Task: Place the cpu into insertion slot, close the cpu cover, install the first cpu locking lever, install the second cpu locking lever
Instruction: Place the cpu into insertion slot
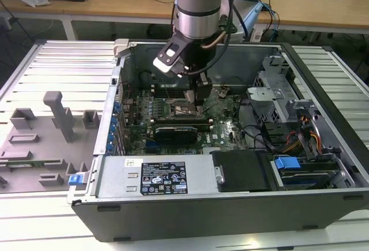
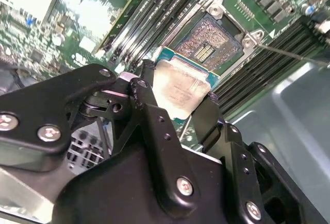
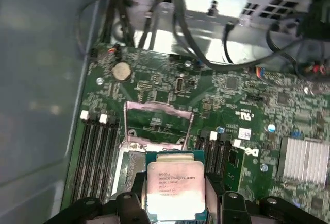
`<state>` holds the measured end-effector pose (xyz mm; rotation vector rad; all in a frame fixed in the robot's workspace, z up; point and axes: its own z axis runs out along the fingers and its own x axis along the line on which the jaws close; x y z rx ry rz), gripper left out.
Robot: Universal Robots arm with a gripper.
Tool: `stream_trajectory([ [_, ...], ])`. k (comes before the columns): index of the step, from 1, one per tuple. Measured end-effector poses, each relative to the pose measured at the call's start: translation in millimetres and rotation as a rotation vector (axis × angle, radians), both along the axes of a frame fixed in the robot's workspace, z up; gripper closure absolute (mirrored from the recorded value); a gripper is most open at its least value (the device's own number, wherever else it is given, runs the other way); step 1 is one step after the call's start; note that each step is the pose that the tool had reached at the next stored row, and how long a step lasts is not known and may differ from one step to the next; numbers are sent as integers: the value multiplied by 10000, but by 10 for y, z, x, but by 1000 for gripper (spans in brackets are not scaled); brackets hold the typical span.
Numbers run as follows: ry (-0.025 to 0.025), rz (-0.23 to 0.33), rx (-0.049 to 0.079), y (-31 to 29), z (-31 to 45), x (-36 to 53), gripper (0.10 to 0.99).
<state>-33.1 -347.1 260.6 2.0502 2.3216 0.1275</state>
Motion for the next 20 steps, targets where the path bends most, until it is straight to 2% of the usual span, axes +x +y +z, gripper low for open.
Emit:
stream_trajectory([
  [2,0,-577,0,0,-22,0,545],
  [4,20,-931,-8,5,-78,-2,545],
  [5,28,-953,-16,30,-129,-5,545],
  [9,29,-951,-16,67,-210,-33,545],
  [14,27,-952,-15,148,-321,-147,545],
  [16,28,-952,-16,162,-369,-182,545],
  [20,29,-952,-16,165,-417,-189,545],
])
